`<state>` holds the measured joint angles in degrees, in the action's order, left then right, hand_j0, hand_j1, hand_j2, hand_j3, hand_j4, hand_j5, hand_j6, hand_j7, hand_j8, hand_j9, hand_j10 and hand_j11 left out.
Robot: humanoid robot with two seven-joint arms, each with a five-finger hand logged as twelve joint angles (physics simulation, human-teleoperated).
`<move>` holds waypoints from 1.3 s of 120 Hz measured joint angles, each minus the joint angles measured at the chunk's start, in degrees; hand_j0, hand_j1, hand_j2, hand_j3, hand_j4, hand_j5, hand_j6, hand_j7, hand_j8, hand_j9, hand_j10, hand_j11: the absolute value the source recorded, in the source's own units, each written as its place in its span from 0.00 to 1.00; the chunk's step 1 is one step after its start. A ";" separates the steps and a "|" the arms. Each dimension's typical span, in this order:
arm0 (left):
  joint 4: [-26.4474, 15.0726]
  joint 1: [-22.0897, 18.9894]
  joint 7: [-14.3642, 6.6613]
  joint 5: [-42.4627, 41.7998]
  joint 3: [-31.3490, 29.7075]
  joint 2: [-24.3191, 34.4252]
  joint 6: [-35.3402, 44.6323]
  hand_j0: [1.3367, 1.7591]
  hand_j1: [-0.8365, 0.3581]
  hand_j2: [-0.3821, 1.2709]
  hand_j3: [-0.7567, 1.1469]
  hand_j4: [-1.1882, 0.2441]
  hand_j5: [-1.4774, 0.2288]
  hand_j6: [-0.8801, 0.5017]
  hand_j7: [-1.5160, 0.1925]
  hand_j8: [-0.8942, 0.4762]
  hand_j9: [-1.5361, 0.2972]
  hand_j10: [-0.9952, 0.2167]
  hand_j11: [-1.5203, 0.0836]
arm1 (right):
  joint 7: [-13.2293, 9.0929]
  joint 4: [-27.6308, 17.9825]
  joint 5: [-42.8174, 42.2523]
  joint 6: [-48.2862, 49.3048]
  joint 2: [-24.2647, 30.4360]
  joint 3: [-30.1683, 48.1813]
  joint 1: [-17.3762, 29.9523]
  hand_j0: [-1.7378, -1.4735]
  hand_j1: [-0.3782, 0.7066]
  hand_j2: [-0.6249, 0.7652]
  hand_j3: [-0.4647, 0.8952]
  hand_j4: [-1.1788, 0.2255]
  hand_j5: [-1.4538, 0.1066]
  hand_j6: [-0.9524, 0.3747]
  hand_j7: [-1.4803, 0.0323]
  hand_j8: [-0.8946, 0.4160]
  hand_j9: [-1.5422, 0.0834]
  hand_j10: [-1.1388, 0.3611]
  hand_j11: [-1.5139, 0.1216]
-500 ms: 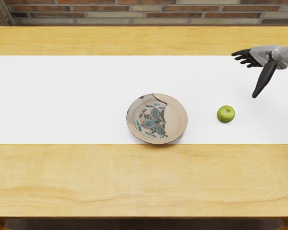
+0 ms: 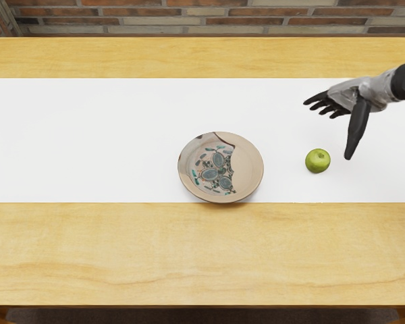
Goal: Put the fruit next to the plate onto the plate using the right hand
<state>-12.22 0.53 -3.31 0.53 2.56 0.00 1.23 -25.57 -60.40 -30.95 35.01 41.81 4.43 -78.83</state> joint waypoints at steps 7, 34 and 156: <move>0.00 0.00 -0.01 0.00 0.00 0.00 0.00 0.76 0.99 0.23 0.40 0.83 0.87 0.64 0.89 0.65 0.84 0.82 0.95 | -3.86 -5.87 -2.24 0.00 1.04 0.74 -0.31 0.30 0.05 0.45 0.34 0.82 0.92 0.70 0.96 0.67 0.93 0.74 0.91; 0.00 0.00 -0.01 0.00 0.00 0.00 0.00 0.76 0.99 0.23 0.40 0.83 0.87 0.64 0.89 0.65 0.84 0.82 0.95 | -8.75 -21.92 -12.30 -7.07 5.05 1.33 -0.31 0.30 0.05 0.45 0.34 0.82 0.91 0.70 0.96 0.66 0.93 0.74 0.91; 0.00 0.01 0.00 0.00 0.00 0.00 0.00 0.76 0.99 0.23 0.40 0.83 0.87 0.64 0.89 0.65 0.84 0.82 0.95 | -9.43 -24.03 -28.59 -36.59 -1.72 -0.16 14.08 0.30 0.18 0.43 0.34 0.74 0.81 0.61 0.86 0.57 0.84 0.66 0.81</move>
<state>-12.22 0.53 -3.31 0.53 2.56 0.00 1.23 -35.00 -84.43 -59.54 -1.58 40.09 4.27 -64.75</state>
